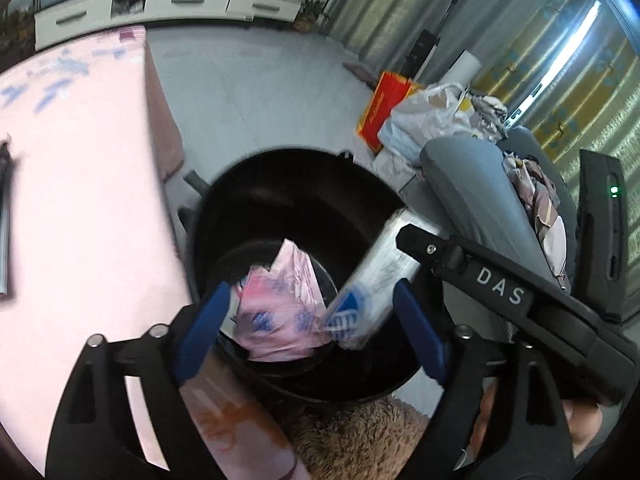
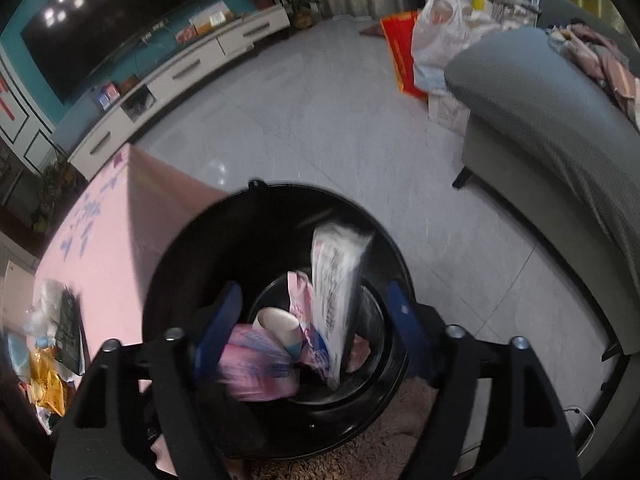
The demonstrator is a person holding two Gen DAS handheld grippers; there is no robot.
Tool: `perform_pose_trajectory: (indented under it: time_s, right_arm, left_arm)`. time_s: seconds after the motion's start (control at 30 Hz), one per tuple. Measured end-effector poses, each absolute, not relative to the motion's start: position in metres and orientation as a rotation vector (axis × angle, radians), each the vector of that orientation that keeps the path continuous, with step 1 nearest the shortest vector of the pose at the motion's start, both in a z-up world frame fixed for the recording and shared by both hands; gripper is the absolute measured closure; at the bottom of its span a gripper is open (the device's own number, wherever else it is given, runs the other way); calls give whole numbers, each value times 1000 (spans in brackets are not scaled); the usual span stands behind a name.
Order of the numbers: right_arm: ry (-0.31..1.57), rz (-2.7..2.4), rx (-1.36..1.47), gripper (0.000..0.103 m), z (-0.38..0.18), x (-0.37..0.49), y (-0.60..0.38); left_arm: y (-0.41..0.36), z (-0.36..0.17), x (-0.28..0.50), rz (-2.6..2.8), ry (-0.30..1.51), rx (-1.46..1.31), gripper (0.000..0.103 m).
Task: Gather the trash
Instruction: 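Carry pink bag and ointment box to the bin and release both, then grasp the grey plastic bag with the left tool while the right tool grasps the green snack bag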
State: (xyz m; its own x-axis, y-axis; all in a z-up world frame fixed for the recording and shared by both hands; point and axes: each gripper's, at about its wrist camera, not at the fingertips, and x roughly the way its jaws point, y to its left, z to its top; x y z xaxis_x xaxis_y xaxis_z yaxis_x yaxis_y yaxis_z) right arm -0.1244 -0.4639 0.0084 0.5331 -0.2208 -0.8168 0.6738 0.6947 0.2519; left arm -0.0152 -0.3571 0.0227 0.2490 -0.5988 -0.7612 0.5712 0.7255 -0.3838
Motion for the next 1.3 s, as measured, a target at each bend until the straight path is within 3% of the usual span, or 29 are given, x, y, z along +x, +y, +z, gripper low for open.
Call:
perform_pose_trajectory:
  time_s: [0.13,0.2,0.7,0.87,1.0,1.3]
  right_arm:
    - [757,-581,584,8,26,-132,-458]
    - [717,-578,579,3,34,-134,-454]
    - [464,-403,323,3,90,-119,-356]
    - [417,-292,200,3,102,-107,-300]
    - [502,-141,261,3,102,-90,-274]
    - [618,39,158,3,116,-42,-211]
  left_arm:
    - [-323,50,-17,-769,975,-85,3]
    - [-302,65,-19,-744,937,-122,3]
    - [-68,152,-32,-305,690,-314,3]
    - [7,143,-34,-101,674,-370,3]
    - [54,112,-28,19,723,-432,3]
    - [76,63,-8,-7,842,-491,3]
